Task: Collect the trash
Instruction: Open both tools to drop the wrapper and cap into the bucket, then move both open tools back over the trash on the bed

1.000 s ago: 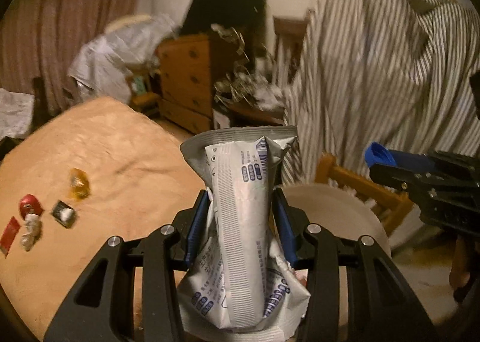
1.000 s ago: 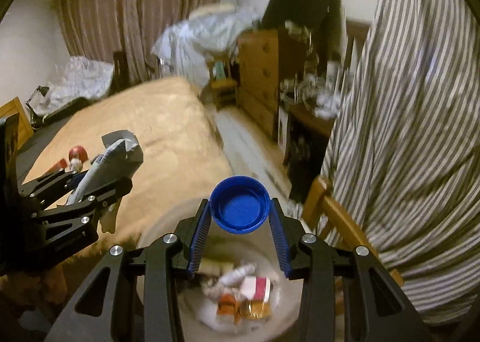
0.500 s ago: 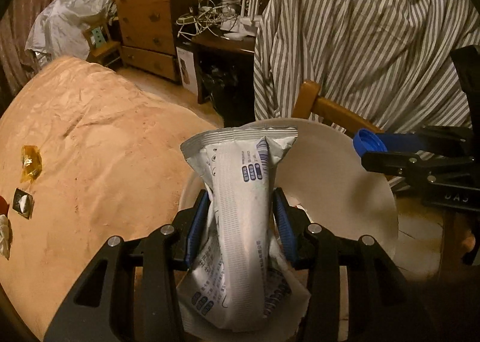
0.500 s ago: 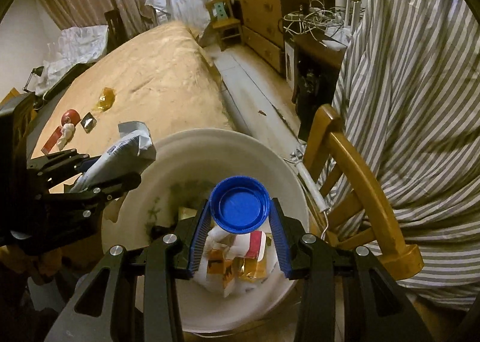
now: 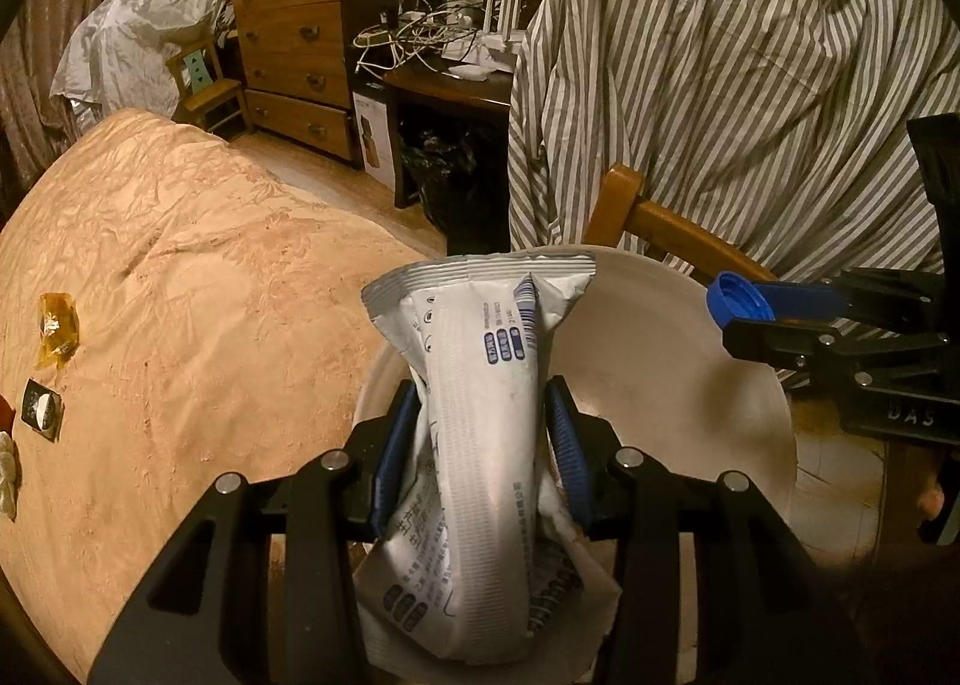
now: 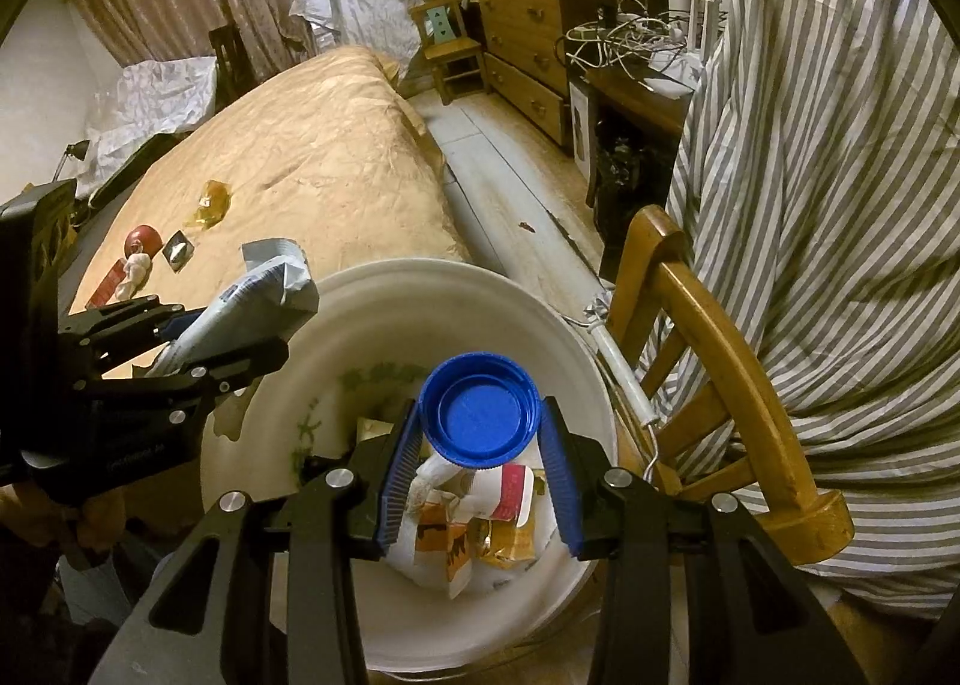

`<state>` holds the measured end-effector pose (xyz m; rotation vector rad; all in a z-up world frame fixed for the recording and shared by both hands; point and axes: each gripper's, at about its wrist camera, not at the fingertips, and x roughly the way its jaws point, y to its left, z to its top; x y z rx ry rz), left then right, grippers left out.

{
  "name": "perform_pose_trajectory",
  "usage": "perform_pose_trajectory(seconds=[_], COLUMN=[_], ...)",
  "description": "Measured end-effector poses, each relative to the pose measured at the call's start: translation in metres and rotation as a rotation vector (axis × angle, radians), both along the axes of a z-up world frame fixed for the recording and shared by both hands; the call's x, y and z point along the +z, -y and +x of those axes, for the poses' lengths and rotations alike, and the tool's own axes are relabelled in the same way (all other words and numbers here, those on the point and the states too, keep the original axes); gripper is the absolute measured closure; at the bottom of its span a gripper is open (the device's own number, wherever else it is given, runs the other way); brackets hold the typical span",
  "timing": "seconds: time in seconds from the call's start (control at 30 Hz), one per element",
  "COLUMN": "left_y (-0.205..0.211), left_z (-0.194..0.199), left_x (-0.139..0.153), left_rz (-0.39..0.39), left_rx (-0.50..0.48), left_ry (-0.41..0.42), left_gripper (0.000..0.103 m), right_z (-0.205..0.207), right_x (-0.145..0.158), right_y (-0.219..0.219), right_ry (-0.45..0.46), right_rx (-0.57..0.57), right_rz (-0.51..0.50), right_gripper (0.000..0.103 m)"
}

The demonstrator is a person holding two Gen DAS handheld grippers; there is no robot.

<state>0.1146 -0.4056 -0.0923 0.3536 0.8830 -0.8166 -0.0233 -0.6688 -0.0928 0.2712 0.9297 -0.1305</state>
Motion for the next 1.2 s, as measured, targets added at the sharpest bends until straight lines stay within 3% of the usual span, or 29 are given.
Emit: perform_pose_trajectory(seconds=[0.07,0.13,0.2,0.23,0.83,1.2], left_y=[0.002,0.003,0.002,0.001,-0.011,-0.081], left_z=[0.000,0.003,0.004,0.004,0.005,0.011], left_x=[-0.001,-0.003,-0.003,-0.003,-0.004,0.005], left_rz=[0.008,0.010,0.009,0.007,0.003,-0.024], left_rx=[0.006,0.013,0.021,0.024,0.039,0.113], left_ry=[0.005,0.007,0.015,0.017,0.022,0.077], left_gripper=[0.058,0.043,0.036,0.035,0.035,0.033], right_z=[0.000,0.000,-0.001,-0.001,-0.003,0.013], right_x=[0.000,0.000,0.000,0.001,0.012,0.036], right_y=[0.000,-0.001,0.000,0.001,-0.018,-0.089], right_ry=[0.001,0.002,0.012,0.016,0.052,0.156], right_rx=[0.000,0.003,0.000,-0.001,0.012,0.141], right_rz=[0.001,0.006,0.012,0.014,0.013,0.018], right_gripper=[0.062,0.061,0.045,0.045,0.044,0.031])
